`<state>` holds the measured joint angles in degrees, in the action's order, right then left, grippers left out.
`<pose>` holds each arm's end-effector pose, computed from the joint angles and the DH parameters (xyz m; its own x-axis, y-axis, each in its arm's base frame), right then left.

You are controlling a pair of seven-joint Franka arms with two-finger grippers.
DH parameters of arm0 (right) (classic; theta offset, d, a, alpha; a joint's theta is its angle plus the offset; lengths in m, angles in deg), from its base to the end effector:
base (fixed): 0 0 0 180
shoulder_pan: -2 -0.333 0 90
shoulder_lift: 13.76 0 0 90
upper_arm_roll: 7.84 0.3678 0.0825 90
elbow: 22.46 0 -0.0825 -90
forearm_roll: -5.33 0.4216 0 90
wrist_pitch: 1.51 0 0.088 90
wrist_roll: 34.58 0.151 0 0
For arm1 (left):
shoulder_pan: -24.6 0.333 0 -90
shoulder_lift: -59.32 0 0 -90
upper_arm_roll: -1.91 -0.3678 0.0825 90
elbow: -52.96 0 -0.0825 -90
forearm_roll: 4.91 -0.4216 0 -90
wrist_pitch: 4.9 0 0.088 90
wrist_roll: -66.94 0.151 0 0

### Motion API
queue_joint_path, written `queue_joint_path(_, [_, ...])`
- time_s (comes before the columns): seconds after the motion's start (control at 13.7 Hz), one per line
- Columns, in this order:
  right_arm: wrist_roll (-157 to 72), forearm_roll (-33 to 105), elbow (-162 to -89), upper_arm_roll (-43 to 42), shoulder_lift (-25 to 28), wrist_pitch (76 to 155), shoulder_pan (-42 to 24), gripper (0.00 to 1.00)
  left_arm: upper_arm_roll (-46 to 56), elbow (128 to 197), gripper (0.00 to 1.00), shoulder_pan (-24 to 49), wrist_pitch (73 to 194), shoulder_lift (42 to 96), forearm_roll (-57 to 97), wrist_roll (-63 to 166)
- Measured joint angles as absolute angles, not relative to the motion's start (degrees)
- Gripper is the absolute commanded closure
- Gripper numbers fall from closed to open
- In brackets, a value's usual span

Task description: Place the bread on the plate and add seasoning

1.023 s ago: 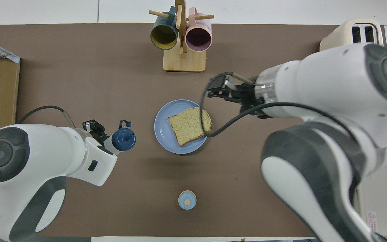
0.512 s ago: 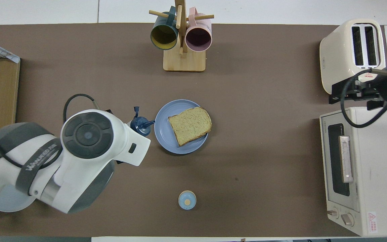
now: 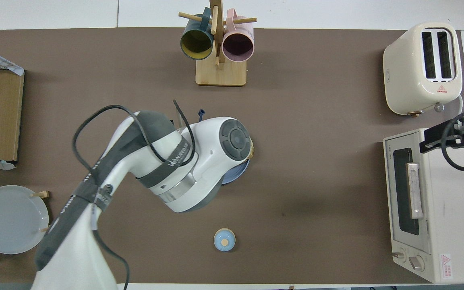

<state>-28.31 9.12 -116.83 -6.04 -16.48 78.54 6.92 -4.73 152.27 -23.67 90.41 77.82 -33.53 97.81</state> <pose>0.5444 -0.0184 0.6093 0.9667 -0.1508 -0.2066 -0.1628 -0.9858 -0.0423 0.5187 -0.3771 0.3778 0.1889 -0.7992 -0.5706 -0.9771 -0.0952 -0.1902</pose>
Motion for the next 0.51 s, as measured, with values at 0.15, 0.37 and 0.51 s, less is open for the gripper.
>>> queue_joint_path(0.15, [-30.19, 8.86, -118.17, -6.17, -17.31, 80.47, 7.23, 0.00, -4.72, 150.54, 1.00, -26.19, 88.59, 82.25, -36.94, 95.99])
queue_joint_path(0.37, [-31.20, 8.24, -118.23, -7.40, -17.29, 81.96, 7.64, 0.00, -4.73, 149.26, 1.00, -27.77, 85.64, 84.35, -41.75, 95.40])
queue_joint_path(0.51, [-31.69, 8.00, -118.23, -8.02, -17.29, 82.15, 7.63, 0.00, -4.73, 148.74, 1.00, -27.89, 83.80, 84.26, -44.48, 95.42])
